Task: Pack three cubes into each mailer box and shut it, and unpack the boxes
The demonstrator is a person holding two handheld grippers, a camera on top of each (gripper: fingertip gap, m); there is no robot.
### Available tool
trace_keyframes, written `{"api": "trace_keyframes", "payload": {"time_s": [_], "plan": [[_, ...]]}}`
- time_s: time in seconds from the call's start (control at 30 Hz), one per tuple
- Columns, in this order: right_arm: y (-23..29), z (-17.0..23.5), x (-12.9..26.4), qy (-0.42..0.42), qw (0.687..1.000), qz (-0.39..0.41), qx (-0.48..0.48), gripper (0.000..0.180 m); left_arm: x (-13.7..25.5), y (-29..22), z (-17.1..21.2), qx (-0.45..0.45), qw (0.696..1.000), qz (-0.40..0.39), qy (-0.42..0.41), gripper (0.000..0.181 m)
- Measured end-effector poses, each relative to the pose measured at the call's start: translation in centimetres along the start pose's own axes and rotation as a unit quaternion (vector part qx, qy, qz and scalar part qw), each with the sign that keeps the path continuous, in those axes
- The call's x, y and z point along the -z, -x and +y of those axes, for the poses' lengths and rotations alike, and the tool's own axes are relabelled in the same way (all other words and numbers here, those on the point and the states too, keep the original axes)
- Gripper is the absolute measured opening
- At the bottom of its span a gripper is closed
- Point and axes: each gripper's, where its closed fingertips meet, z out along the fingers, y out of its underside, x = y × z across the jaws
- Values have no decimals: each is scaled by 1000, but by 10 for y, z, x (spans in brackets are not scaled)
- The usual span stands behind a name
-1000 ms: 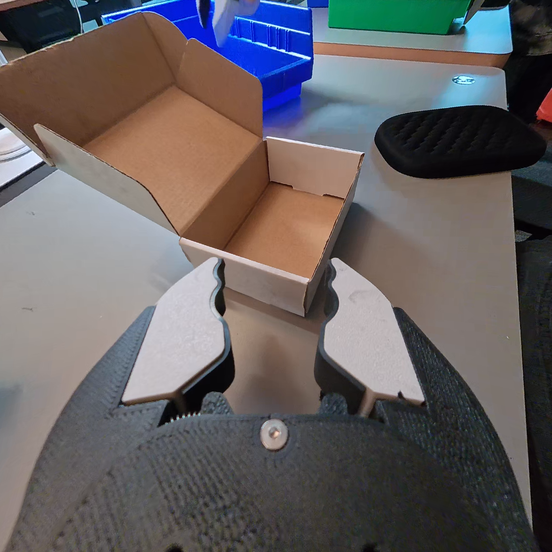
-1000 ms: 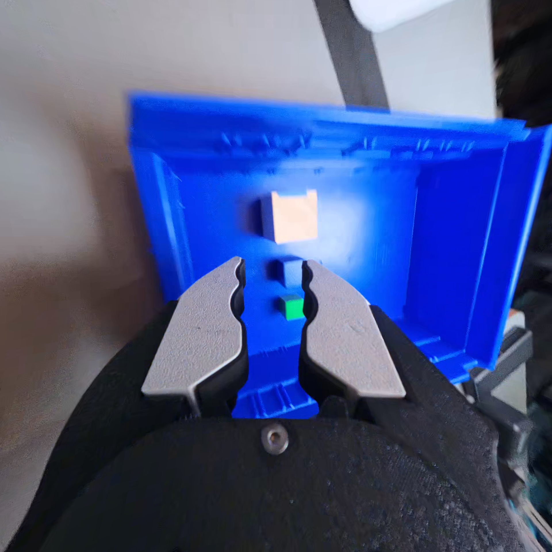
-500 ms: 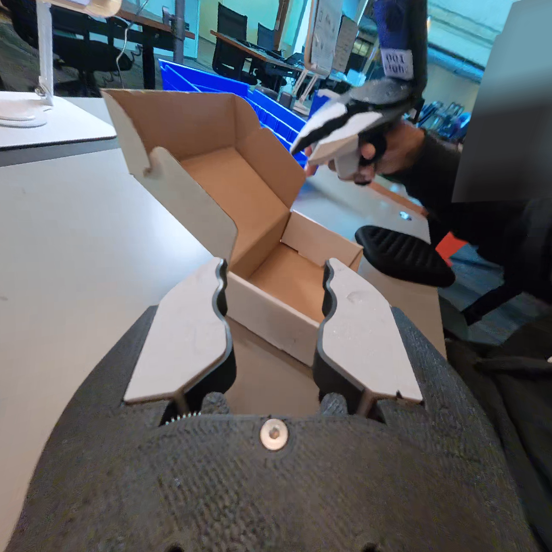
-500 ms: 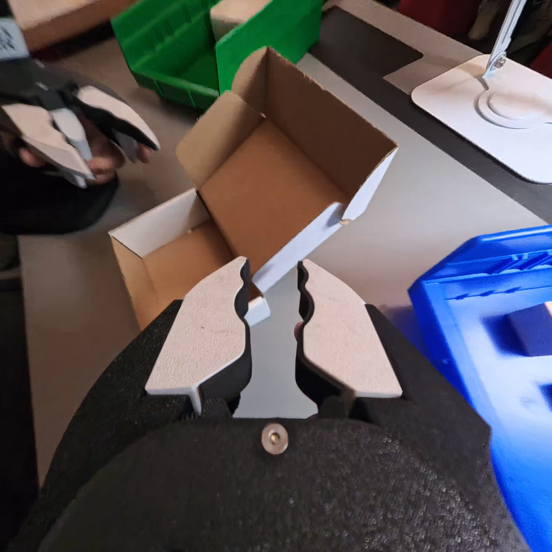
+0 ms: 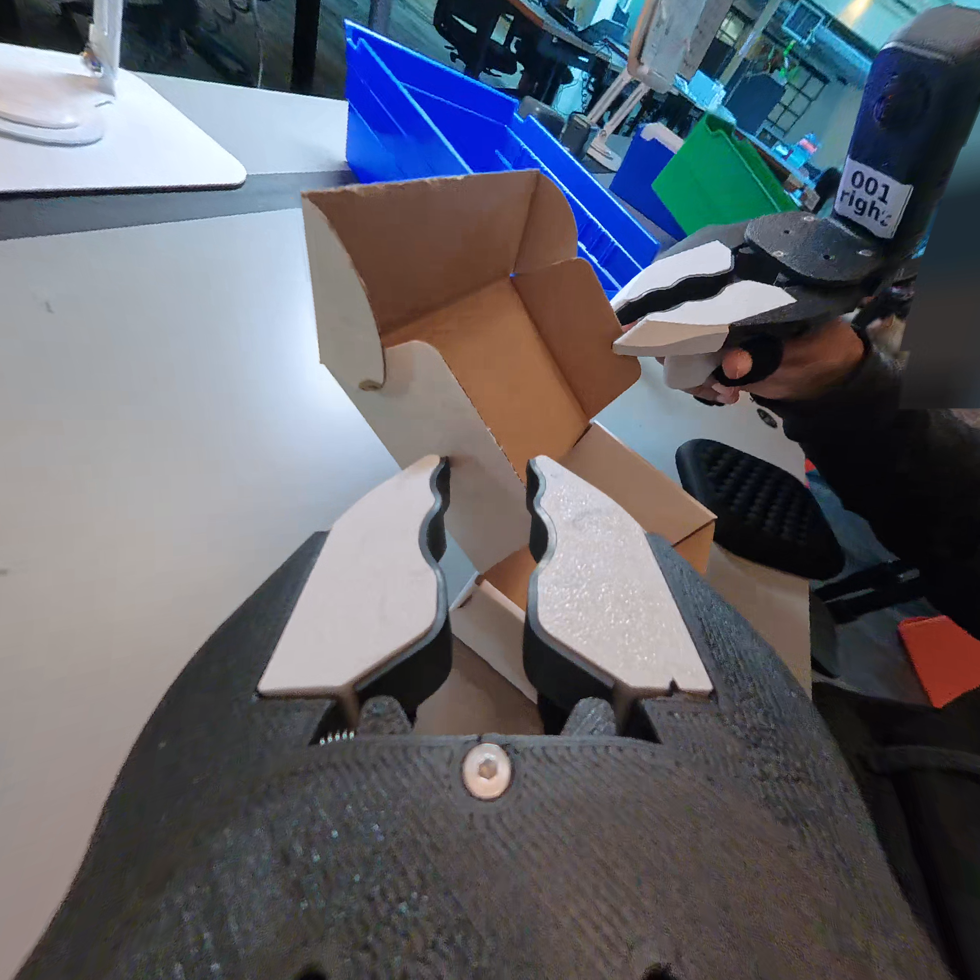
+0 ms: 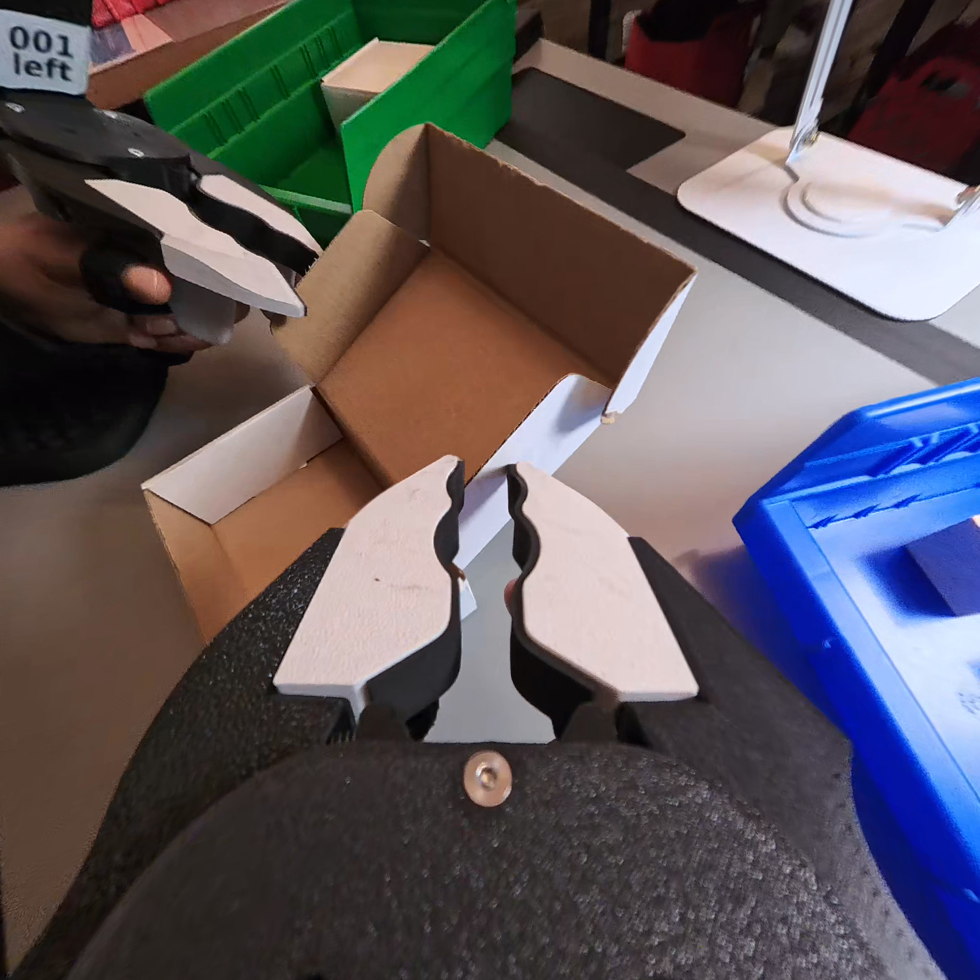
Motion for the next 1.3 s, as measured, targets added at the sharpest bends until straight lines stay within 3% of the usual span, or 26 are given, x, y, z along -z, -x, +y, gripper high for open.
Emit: {"api": "trace_keyframes", "payload": {"time_s": [0.03,0.3,0.47,0.67,0.83,0.97,1.13,1.23,1.3], "plan": [[4,1,4,-8,1000,4,15,15,3,-5,2,-12,1000,4,1,26],[59,27,46,-64,987,-27,146,15,28,-50,30,-155,987,42,4,21],[90,63,48,-41,970,-26,237,12,29,-64,62,-335,942,-4,31,20],[90,87,39,22,972,-38,232,9,30,-65,95,-271,955,41,110,17],[87,86,46,35,971,-47,232,24,41,-69,93,-213,967,72,119,38],[77,78,62,14,961,18,276,40,57,-63,87,-267,959,15,96,55],[93,65,74,-17,924,85,373,59,70,-82,71,-329,943,-25,48,59],[110,52,72,-34,892,103,440,60,68,-96,61,-369,928,-35,37,56],[119,48,69,-36,875,106,470,46,64,-102,62,-383,922,-33,50,51]]}}
